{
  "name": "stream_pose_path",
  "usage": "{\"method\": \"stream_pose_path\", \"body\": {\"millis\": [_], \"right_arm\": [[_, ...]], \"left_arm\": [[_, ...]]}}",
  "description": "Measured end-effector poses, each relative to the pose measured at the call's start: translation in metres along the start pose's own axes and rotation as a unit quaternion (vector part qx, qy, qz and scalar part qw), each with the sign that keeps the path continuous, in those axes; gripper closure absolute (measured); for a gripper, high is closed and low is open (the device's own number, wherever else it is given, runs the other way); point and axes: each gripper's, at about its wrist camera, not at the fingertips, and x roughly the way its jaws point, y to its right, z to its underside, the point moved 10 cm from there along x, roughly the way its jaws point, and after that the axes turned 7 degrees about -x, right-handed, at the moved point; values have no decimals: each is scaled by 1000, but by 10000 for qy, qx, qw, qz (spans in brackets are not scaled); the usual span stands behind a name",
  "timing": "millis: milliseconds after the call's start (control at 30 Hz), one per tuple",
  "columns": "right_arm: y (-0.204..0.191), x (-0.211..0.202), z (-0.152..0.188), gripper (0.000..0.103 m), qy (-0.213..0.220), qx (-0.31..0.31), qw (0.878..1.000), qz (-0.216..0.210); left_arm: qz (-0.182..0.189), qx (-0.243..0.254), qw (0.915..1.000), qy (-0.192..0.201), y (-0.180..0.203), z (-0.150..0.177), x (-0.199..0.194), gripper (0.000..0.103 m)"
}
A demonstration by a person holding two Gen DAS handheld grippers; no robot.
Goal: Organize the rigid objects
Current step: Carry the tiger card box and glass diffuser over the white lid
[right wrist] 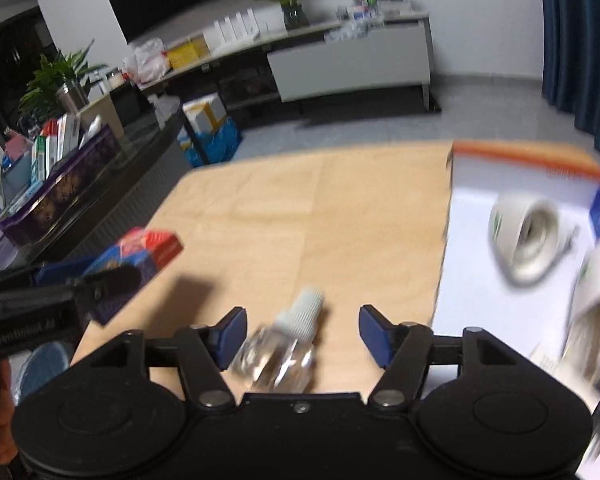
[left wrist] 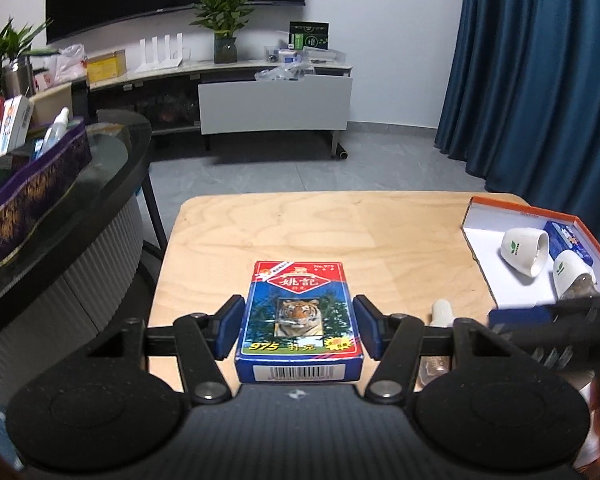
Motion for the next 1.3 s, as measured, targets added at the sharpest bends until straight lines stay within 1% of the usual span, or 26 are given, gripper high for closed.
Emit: {"method": "stream_pose_path", "body": {"millis": [33, 67, 200, 233, 267, 333, 467, 533, 600, 700, 800, 867, 967, 1067, 1200, 1300], "right_arm": [[-4, 4, 3, 24, -33, -24, 10000, 83], [-8, 7, 4, 23, -32, 15, 10000, 40], [-24, 22, 9, 23, -289, -211, 9993, 118], [-28, 24, 10, 25, -304, -282, 9990, 139], [-31, 24, 10, 41, -318, -396, 9984, 241], [-35, 24, 10, 41, -352, -495, 9979, 234], [-32, 9, 6, 41, -108, -507, 9983, 269], [-28, -3, 1, 41, 30, -461, 9986, 241], [-22, -20, -5, 41, 225, -483, 9981, 324], [-2, -50, -10, 41, 488, -376, 9968, 501], [29, -87, -10, 41, 751, -163, 9939, 792], [54, -112, -7, 41, 880, -36, 9908, 1024], [93, -146, 2, 41, 966, 124, 9863, 1331], [130, -173, 14, 41, 940, 269, 9829, 1559], [160, -203, 24, 41, 1081, 466, 9779, 1729], [172, -213, 31, 41, 1157, 590, 9759, 1756]], "left_arm": [[5, -14, 10000, -4, 0, 1, 0, 43], [-11, -2, 10000, 0, 0, 2, -1, 43], [-66, -7, 10000, 25, -1, 5, -7, 43], [-86, -16, 10000, 20, -3, 5, -7, 43], [-108, -24, 9999, 16, -4, 5, -7, 43], [-126, -36, 9999, 13, -5, 4, -8, 43], [-97, -16, 9999, 79, 0, 5, -13, 43], [-60, -18, 9999, 112, 5, 4, -17, 43], [-18, 3, 9999, 158, 12, 2, -20, 43], [133, 34, 9996, 236, 28, 0, -28, 43], [453, 62, 9986, 275, 56, 1, -35, 43], [631, 173, 9974, 309, 80, 1, -39, 43], [961, 234, 9946, 316, 117, 2, -44, 43], [1311, 225, 9909, 188, 153, 5, -45, 43], [1444, 473, 9883, 99, 193, 12, -43, 43], [1482, 557, 9874, 56, 208, 19, -44, 43]]}}
